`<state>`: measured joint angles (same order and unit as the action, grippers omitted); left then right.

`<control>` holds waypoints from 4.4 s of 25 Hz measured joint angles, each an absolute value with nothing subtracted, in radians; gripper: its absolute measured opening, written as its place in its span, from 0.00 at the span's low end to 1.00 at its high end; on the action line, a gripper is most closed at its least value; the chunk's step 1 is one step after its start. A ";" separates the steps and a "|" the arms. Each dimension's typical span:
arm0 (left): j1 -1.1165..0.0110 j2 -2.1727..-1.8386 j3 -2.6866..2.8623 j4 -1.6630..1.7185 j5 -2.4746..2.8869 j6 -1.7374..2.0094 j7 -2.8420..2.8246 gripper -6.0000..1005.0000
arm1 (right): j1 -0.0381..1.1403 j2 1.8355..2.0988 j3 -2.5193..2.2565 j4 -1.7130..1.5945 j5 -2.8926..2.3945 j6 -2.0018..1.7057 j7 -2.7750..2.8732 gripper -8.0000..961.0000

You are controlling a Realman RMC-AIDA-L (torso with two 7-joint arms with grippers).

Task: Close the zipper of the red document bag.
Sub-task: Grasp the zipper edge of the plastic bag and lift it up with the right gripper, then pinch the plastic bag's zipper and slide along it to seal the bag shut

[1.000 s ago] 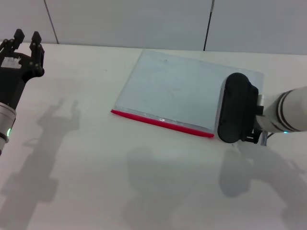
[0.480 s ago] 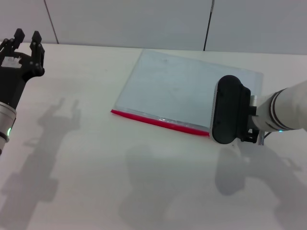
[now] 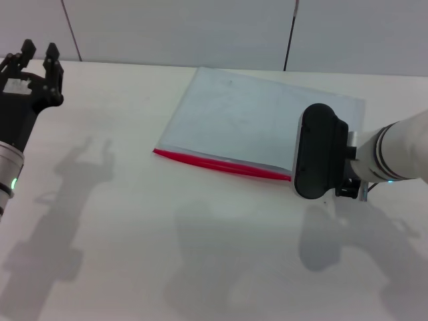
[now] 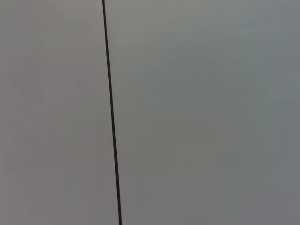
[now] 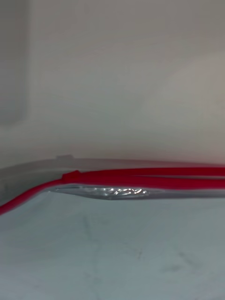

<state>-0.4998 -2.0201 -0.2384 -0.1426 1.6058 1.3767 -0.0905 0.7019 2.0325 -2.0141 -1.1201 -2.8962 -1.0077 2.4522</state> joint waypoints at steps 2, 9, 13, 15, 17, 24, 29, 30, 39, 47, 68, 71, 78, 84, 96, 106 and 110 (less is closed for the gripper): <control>-0.503 -2.019 -0.228 -0.143 1.616 1.367 -0.091 0.36 | 0.702 2.032 -2.019 -1.123 -2.896 -1.008 2.452 0.16; -0.554 -2.018 -0.166 -0.133 1.720 1.265 -0.080 0.36 | 0.703 2.034 -2.023 -1.147 -2.896 -0.997 2.463 0.10; -0.608 -2.018 -0.112 -0.122 1.810 1.169 -0.079 0.36 | 0.703 2.034 -2.023 -1.159 -2.896 -0.996 2.466 0.06; -0.632 -2.020 -0.085 -0.114 1.841 1.137 -0.075 0.36 | 0.704 2.034 -2.024 -1.168 -2.896 -0.996 2.466 0.06; -0.650 -2.024 -0.060 -0.109 1.866 1.126 -0.060 0.36 | 0.704 2.034 -2.024 -1.181 -2.896 -0.995 2.467 0.06; -0.694 -2.029 0.024 -0.123 1.933 1.099 -0.007 0.36 | 0.704 2.034 -2.028 -1.206 -2.896 -0.983 2.479 0.06; -0.736 -2.030 0.058 -0.168 1.958 1.010 0.049 0.36 | 0.704 2.034 -2.033 -1.209 -2.896 -0.965 2.482 0.06; -0.744 -2.031 0.060 -0.185 1.961 0.988 0.077 0.36 | 0.704 2.034 -2.033 -1.210 -2.896 -0.961 2.485 0.06; -0.806 -2.031 0.049 -0.299 1.952 0.825 0.240 0.36 | 0.714 2.034 -2.034 -1.211 -2.896 -0.955 2.504 0.06; -0.830 -2.033 -0.023 -0.366 1.951 0.714 0.401 0.36 | 0.720 2.034 -2.029 -1.202 -2.896 -0.955 2.504 0.06; -0.762 -2.031 -0.174 -0.464 1.960 0.702 0.717 0.36 | 0.728 2.034 -2.033 -1.181 -2.896 -0.956 2.506 0.06; -0.765 -2.031 -0.169 -0.465 1.961 0.703 0.717 0.36 | 0.729 2.034 -2.036 -1.181 -2.896 -0.956 2.502 0.06; -0.765 -2.031 -0.165 -0.465 1.961 0.703 0.736 0.36 | 0.729 2.034 -2.048 -1.181 -2.896 -0.956 2.499 0.06; -0.765 -2.032 -0.164 -0.466 1.961 0.703 0.743 0.36 | 0.731 2.034 -2.049 -1.181 -2.896 -0.956 2.498 0.06; -0.755 -2.033 -0.163 -0.477 1.985 0.704 0.748 0.36 | 0.746 2.034 -2.069 -1.158 -2.896 -0.956 2.504 0.06; -0.744 -2.033 -0.165 -0.472 1.986 0.704 0.744 0.35 | 0.747 2.034 -2.075 -1.161 -2.896 -0.956 2.506 0.06; -0.742 -2.033 -0.163 -0.471 1.986 0.704 0.743 0.35 | 0.747 2.034 -2.085 -1.164 -2.896 -0.956 2.506 0.06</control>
<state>-0.7420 -2.0325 -0.1633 -0.4709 1.9865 0.7042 0.7428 0.7471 2.0340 -2.0846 -1.1638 -2.8961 -0.9557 2.5060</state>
